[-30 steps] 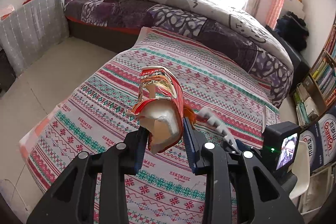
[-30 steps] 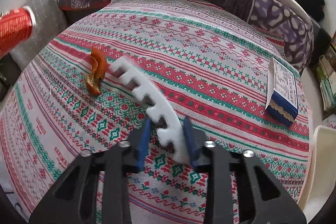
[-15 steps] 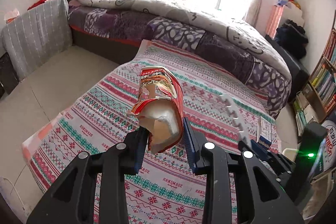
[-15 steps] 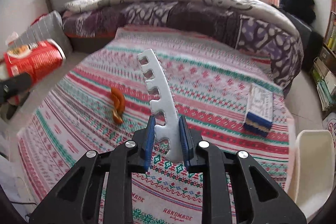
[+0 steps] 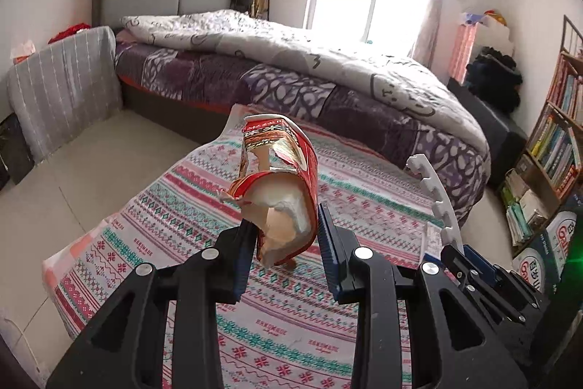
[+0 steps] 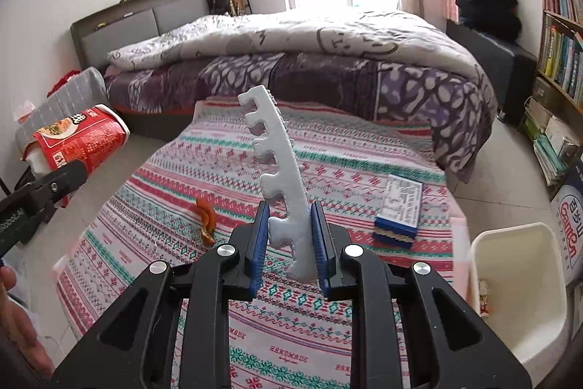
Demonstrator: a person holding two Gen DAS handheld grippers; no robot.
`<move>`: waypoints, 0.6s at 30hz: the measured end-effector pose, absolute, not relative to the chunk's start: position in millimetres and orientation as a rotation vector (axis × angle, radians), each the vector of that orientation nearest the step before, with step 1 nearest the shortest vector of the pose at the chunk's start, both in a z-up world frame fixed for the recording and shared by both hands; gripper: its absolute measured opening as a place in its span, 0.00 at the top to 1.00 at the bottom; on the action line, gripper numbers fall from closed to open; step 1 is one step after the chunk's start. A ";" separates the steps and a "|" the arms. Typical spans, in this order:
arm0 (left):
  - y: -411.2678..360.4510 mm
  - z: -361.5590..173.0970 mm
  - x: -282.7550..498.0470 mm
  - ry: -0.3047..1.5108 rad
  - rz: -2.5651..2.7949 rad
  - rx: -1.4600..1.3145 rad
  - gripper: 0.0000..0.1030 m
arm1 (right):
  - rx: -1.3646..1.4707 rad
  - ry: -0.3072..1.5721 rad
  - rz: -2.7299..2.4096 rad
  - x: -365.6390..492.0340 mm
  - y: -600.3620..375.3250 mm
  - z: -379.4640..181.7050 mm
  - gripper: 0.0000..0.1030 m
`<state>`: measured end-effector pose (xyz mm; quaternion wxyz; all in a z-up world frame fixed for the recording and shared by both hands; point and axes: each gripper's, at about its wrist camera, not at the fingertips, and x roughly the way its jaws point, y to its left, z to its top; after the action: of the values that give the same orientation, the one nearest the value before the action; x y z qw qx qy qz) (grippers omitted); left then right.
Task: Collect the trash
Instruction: 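Carry the red cup and foam separator over the bin and open both tools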
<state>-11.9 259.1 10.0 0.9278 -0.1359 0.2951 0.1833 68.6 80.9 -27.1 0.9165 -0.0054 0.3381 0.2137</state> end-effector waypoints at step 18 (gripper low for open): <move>195.6 36.0 -2.4 0.538 0.294 -0.212 0.68 | 0.051 0.630 0.347 58.7 5.4 4.0 0.78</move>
<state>-2.4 195.6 36.0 0.9478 -0.1041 0.2643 0.1445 58.7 5.4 4.0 0.9356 0.0248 0.3084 0.1698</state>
